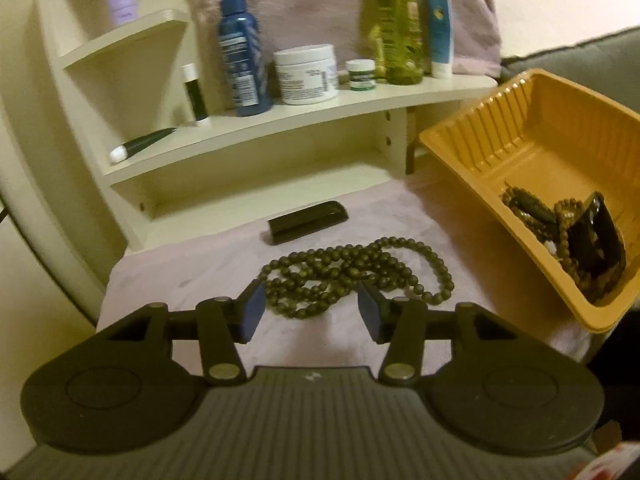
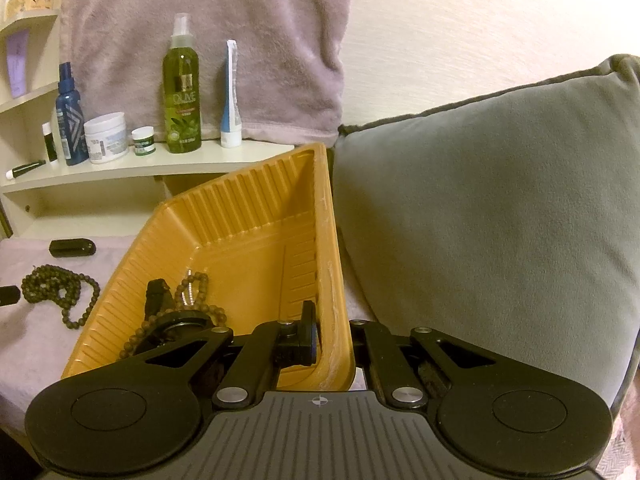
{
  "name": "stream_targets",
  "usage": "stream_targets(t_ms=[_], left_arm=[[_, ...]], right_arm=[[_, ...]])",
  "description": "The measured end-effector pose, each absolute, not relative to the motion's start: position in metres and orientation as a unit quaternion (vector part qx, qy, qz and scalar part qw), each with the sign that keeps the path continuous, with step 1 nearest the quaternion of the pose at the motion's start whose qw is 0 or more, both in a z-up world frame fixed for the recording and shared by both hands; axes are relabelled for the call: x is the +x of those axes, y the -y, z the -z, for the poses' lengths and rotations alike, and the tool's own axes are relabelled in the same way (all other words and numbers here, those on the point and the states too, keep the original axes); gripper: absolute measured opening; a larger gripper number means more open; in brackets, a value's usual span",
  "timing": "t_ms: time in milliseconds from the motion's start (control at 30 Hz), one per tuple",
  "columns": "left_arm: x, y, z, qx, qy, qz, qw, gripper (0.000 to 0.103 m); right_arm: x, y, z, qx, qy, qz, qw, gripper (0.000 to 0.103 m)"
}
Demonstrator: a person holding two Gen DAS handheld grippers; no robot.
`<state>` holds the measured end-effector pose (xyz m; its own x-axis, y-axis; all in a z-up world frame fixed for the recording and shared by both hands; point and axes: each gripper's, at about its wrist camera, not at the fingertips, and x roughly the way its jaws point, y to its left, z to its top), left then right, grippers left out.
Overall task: Organize jewelry
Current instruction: 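Grasp the long dark bead necklace with the left tool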
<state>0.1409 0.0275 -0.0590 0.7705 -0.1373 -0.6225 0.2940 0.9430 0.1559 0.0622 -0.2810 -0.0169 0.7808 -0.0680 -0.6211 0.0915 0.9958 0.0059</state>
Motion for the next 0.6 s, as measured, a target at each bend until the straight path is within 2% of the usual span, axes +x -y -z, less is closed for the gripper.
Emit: stream_targets(t_ms=[67,233,600], left_arm=[[0.146,-0.024,0.062,0.130,-0.322,0.125,0.930,0.054],[0.161,-0.018,0.068,0.138,-0.331,0.138,0.923,0.056],[0.192,-0.009,0.084,0.103,-0.349,0.122,0.924,0.057]], right_arm=[[0.063,0.282,0.018,0.017,-0.329,0.043,0.943,0.004],[0.065,0.283,0.019,0.017,-0.331,0.044,0.942,0.004],[0.065,0.284,0.019,0.017,-0.333,0.045,0.942,0.004]])
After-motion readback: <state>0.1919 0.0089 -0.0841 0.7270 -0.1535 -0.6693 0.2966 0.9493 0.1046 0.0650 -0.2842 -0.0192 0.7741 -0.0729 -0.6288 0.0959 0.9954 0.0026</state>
